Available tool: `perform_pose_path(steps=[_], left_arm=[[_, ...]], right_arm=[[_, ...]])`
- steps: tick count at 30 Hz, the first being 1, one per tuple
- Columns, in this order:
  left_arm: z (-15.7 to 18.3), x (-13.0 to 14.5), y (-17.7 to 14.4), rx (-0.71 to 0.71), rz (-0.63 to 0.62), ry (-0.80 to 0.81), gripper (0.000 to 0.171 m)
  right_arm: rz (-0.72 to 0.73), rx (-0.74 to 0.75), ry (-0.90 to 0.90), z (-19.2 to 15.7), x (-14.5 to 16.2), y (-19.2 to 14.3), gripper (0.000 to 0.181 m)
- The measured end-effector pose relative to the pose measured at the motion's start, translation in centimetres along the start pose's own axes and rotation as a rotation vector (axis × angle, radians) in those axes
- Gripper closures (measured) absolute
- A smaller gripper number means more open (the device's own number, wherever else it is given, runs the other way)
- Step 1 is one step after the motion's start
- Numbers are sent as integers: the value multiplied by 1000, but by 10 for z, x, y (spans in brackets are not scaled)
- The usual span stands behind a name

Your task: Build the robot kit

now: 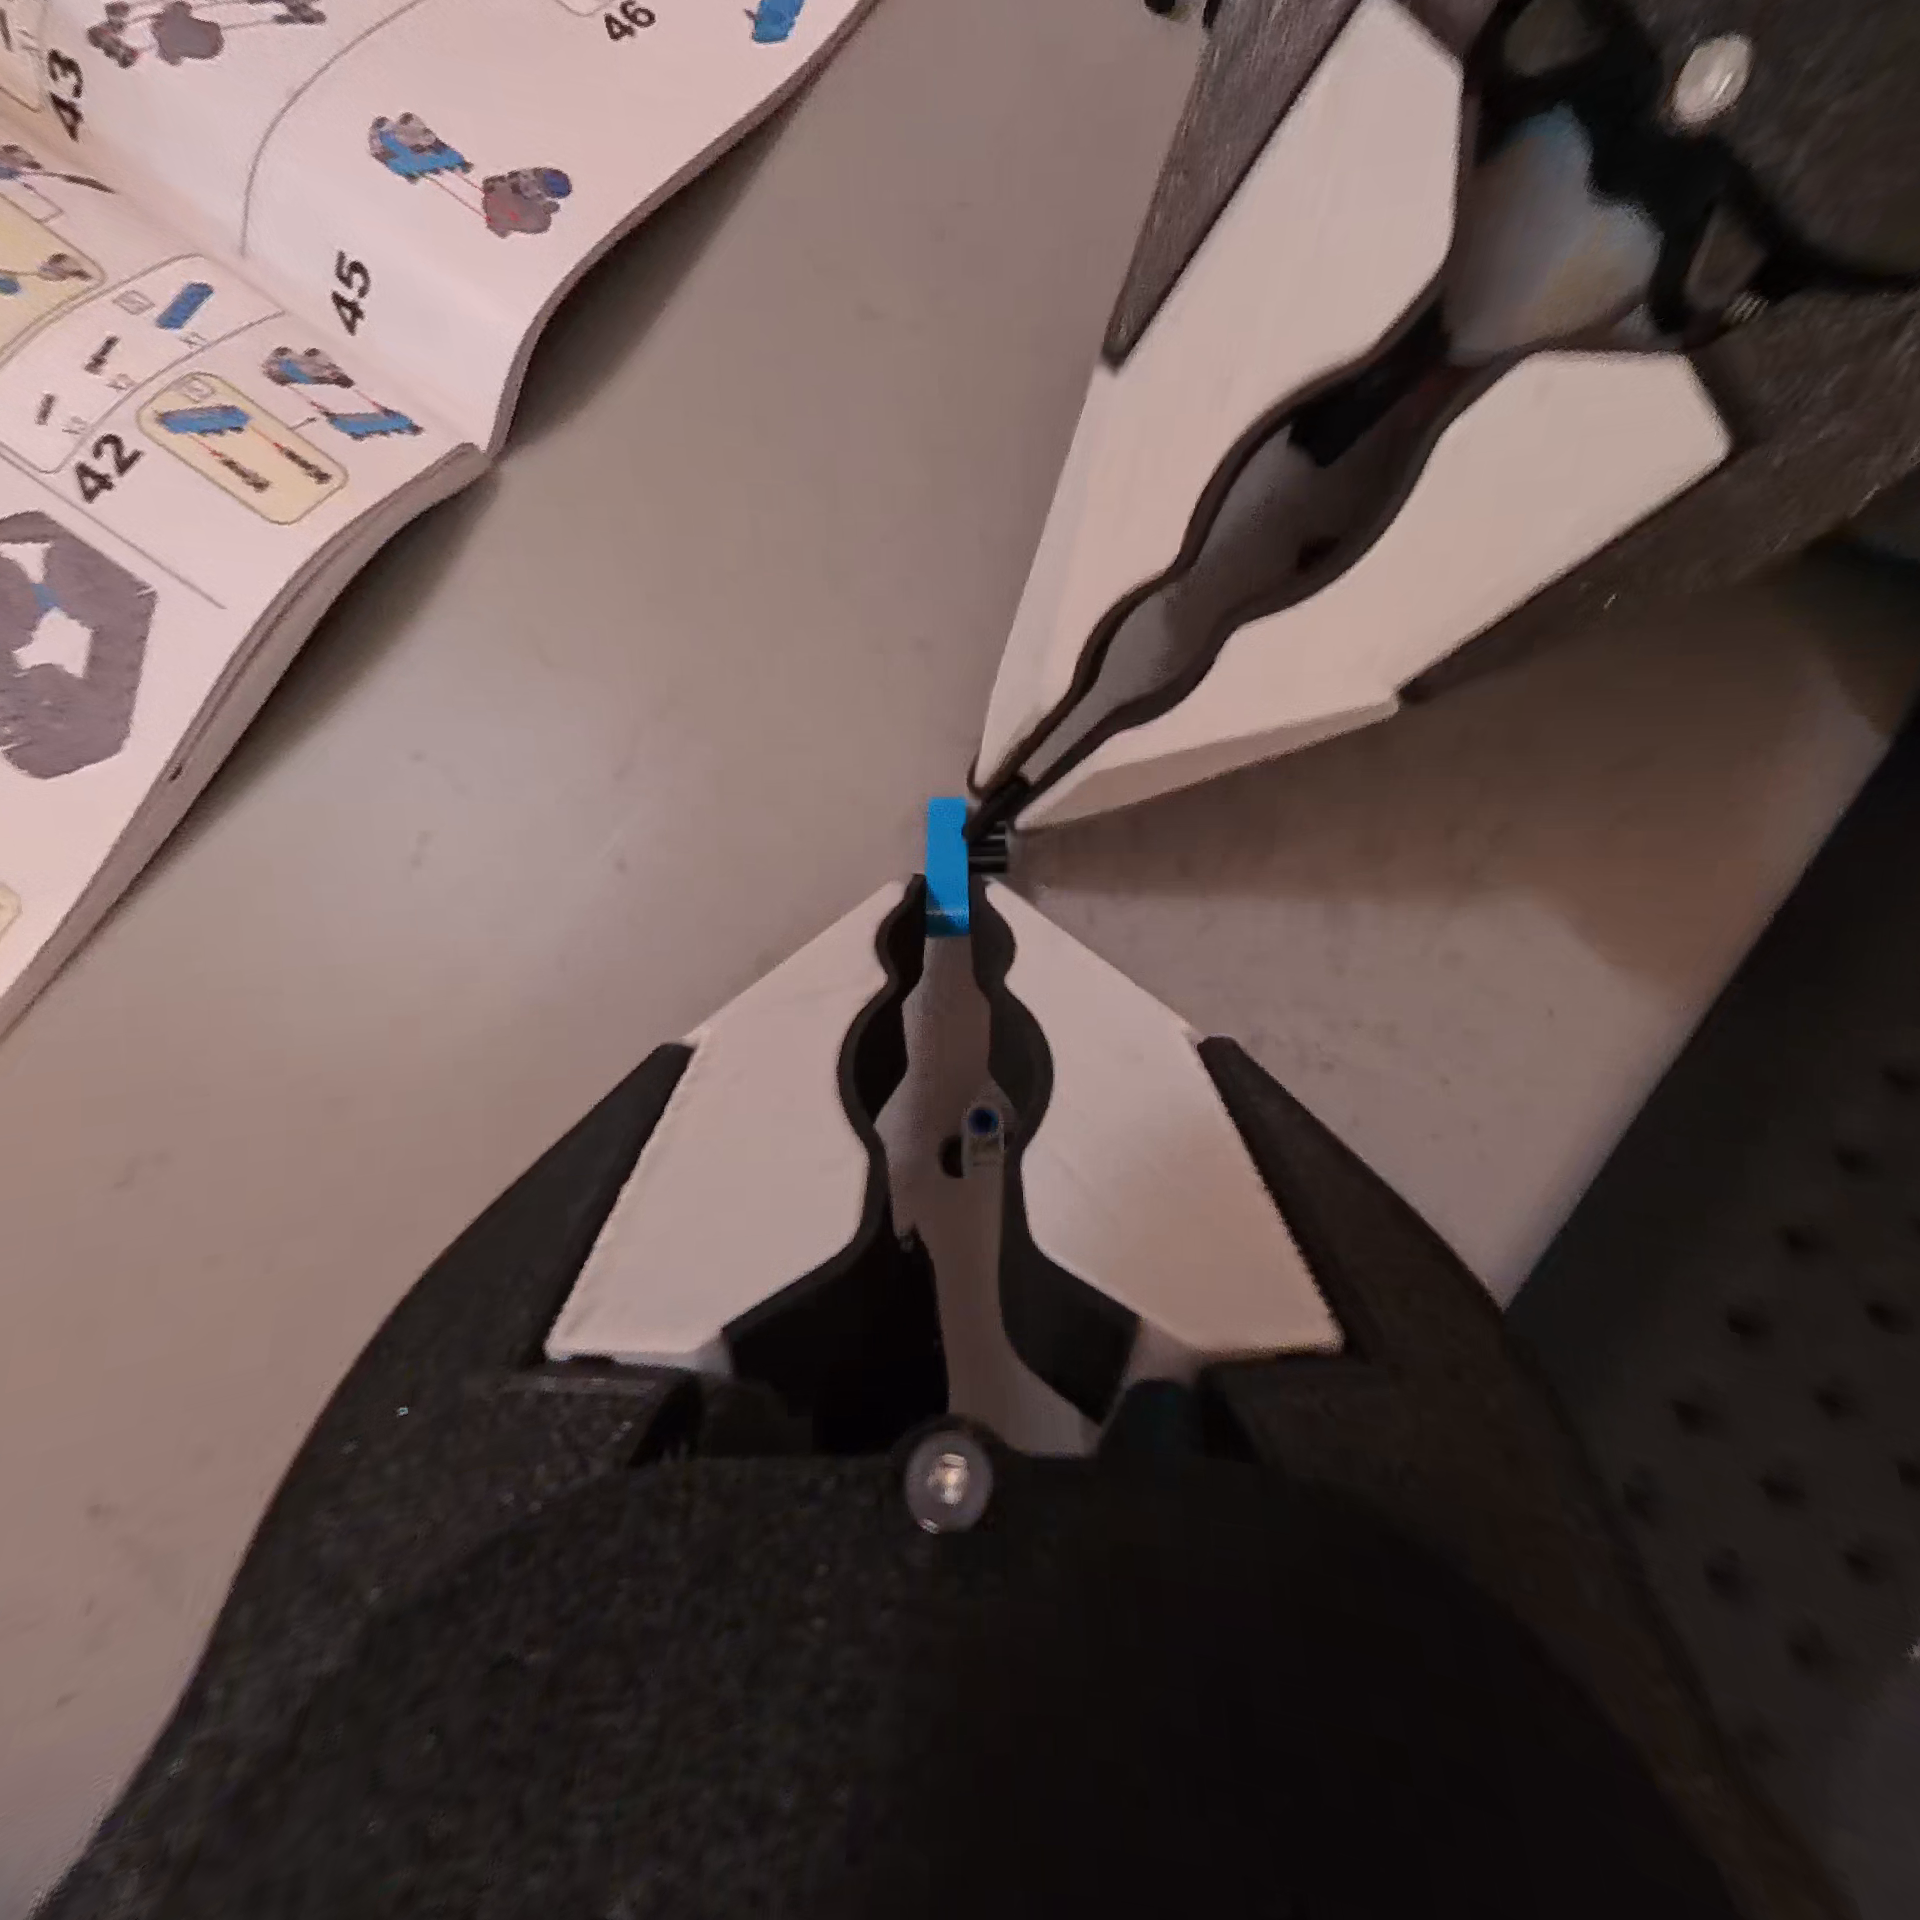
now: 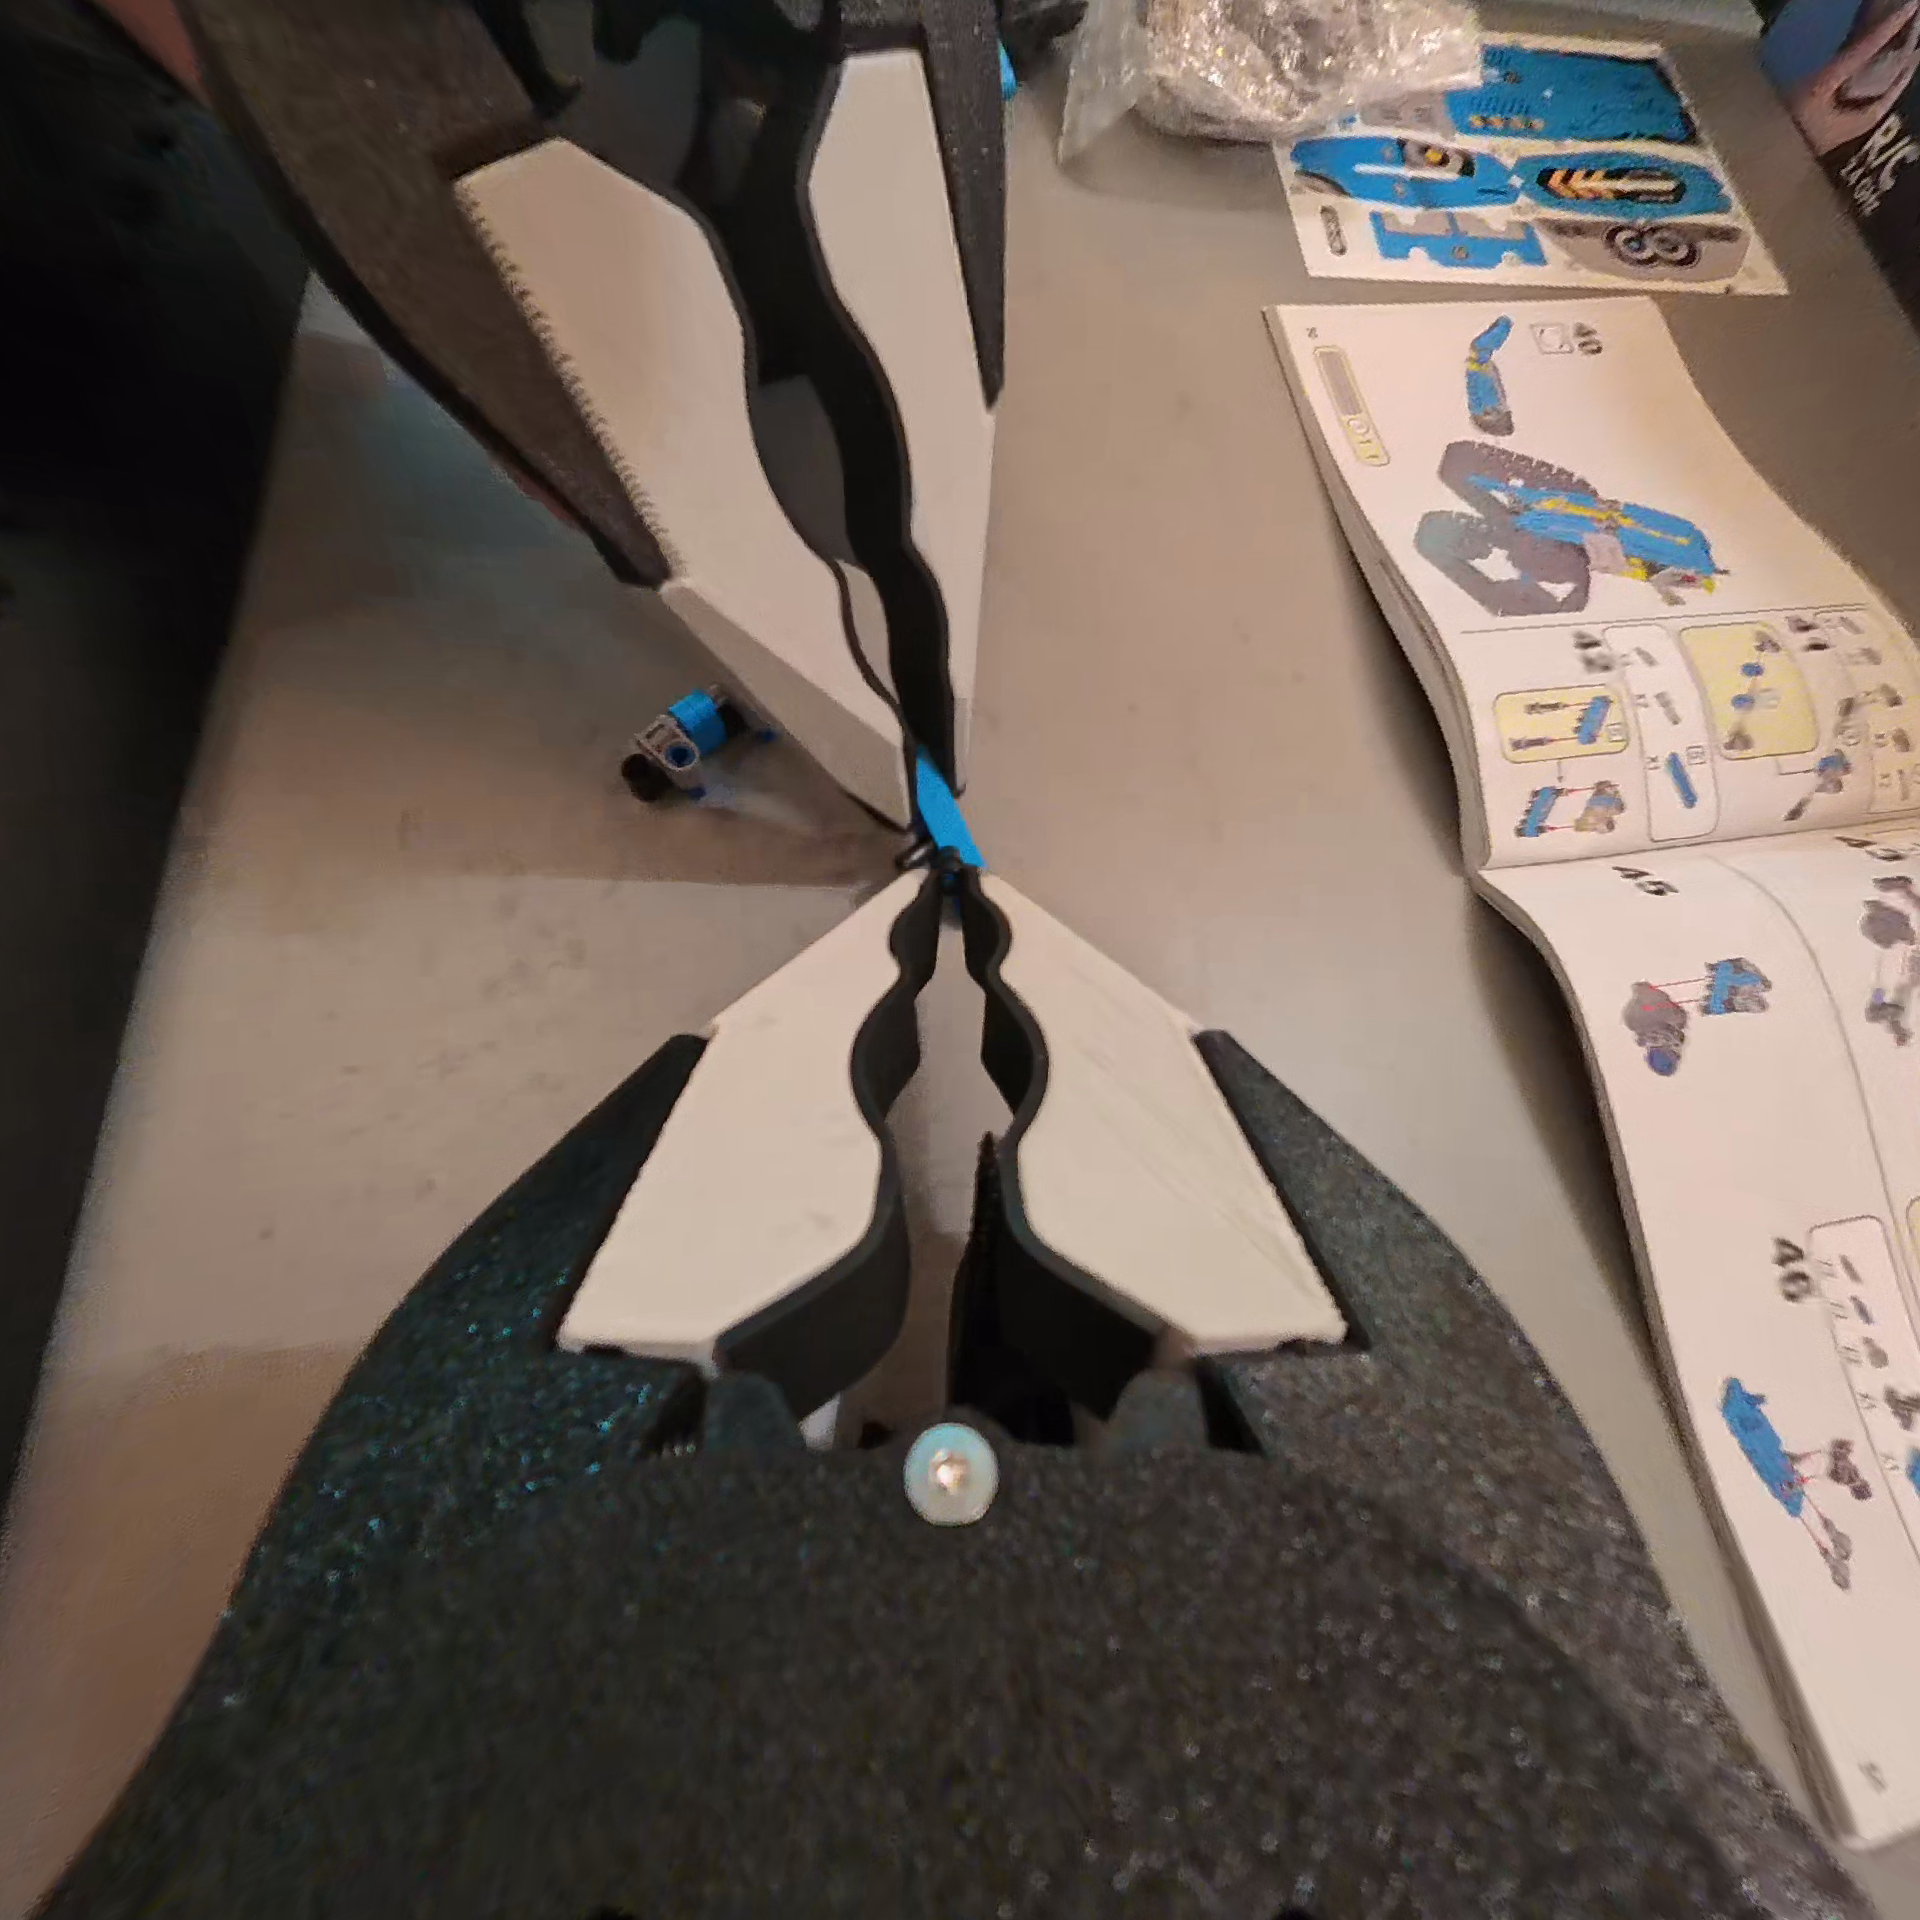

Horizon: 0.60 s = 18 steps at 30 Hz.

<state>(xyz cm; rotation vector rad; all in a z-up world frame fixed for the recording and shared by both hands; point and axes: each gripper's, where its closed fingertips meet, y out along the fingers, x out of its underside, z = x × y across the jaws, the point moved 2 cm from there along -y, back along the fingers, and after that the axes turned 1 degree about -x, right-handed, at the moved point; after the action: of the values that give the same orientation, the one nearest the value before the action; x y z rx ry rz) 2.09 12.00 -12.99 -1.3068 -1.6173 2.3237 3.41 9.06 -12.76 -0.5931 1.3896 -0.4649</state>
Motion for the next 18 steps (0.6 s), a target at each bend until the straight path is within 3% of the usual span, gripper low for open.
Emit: perform_pose_path(steps=[6,9,13,18], left_arm=[[-7,-23,-13,73,184,-121,171],[-9,-16,-22,72,133,-80,170],[-21,-5,-17,-72,70,67,158],[-15,9,-1,12,10,19,160]], right_arm=[[-42,-28,22,-3,7,7,178],[-21,-4,30,3,3,-3,178],[10,15,69,12,3,-16,177],[-72,4,49,7,17,-4,177]])
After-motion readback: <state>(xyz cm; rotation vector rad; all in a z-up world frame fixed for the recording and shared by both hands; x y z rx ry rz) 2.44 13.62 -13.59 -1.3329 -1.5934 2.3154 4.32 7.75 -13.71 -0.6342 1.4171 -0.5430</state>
